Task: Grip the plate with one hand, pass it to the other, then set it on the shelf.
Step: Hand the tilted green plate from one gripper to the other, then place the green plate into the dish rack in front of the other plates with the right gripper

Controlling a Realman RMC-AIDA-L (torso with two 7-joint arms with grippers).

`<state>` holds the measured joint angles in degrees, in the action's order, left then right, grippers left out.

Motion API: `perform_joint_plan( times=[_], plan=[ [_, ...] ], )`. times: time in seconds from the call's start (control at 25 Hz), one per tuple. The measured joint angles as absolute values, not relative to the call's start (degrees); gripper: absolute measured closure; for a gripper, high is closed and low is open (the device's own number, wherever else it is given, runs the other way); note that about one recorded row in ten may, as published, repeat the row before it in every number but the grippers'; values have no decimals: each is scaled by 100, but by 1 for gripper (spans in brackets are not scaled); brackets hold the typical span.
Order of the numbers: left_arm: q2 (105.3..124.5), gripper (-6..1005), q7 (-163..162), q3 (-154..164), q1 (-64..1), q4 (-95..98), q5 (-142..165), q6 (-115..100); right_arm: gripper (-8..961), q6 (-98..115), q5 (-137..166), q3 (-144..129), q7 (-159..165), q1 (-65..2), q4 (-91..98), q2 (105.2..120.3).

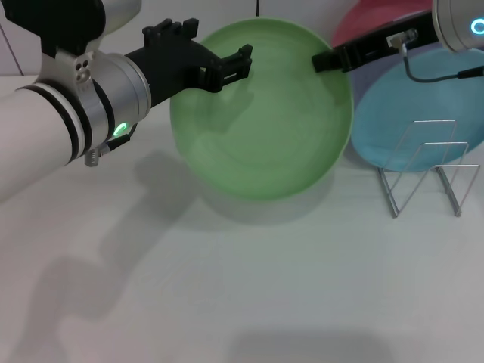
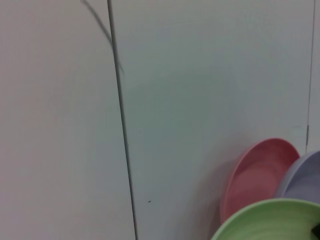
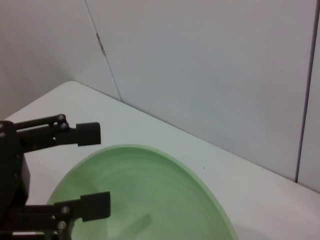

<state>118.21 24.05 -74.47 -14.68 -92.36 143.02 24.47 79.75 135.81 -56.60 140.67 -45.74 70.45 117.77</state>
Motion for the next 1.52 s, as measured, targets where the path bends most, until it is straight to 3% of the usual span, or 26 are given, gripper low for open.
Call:
perform_joint_plan(
  times=[0.24, 0.6, 0.92, 1.28, 1.52],
  plan=[
    [11821, 163, 2408, -7449, -1437, -9381, 14303, 2476, 904, 8007, 13629, -5624, 14045, -4529, 7054, 11705],
    [11821, 163, 2476, -7474, -1314, -9482, 14333, 2400, 904, 8008, 13832, -5620, 13920, -4406, 7336, 11575],
    [11821, 163, 2856, -7418, -642, -9393, 14349, 988, 904, 8375, 14020, -5459, 13255, -4305, 8394, 11567],
    [11827, 163, 2849, -6981, -462, -8398, 14352, -700, 905, 9072, 14015, -5282, 11665, -4195, 9559, 11652],
    [11841, 163, 2692, -6675, -570, -7583, 14315, -1603, 905, 9270, 14110, -5245, 10476, -3796, 10388, 11824]
  ],
)
